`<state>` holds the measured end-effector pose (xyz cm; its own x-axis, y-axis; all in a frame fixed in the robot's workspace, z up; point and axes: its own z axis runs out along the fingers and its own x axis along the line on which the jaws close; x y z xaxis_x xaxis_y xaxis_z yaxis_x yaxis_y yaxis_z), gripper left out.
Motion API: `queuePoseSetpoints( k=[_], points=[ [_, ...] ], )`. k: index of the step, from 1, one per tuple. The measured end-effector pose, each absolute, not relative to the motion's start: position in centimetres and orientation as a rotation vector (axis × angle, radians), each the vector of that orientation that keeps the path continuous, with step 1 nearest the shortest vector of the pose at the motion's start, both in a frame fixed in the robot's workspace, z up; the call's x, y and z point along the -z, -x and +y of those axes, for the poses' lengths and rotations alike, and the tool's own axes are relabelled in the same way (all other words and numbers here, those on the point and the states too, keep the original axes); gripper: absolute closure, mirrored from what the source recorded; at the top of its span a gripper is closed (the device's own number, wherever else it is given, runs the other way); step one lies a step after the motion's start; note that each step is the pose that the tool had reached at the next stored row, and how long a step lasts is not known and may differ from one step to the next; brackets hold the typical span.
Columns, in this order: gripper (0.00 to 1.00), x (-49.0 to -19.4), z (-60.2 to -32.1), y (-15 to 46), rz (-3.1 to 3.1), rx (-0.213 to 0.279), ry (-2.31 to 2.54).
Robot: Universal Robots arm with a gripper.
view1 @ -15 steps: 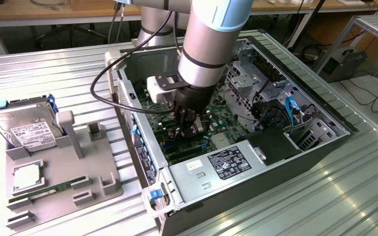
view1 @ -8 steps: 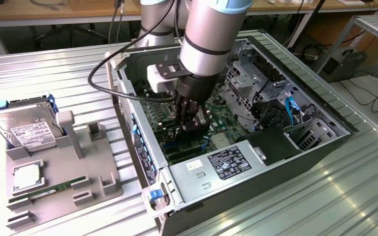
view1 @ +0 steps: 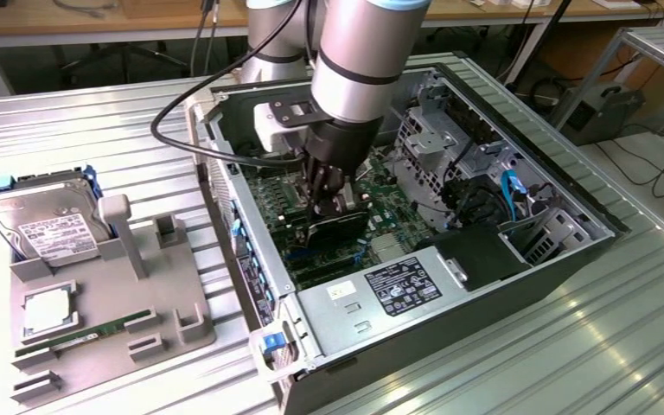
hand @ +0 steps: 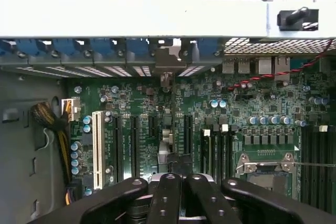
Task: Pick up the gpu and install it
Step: 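Insert the gpu into the slot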
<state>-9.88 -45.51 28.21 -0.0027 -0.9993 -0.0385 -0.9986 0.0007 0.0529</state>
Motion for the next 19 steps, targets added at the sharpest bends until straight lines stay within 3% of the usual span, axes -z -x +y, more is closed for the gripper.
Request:
queuePoseSetpoints(
  k=[19],
  points=[
    [0.89, -26.7, -45.5, 9.9, -2.213, 0.097, -2.209]
  ],
)
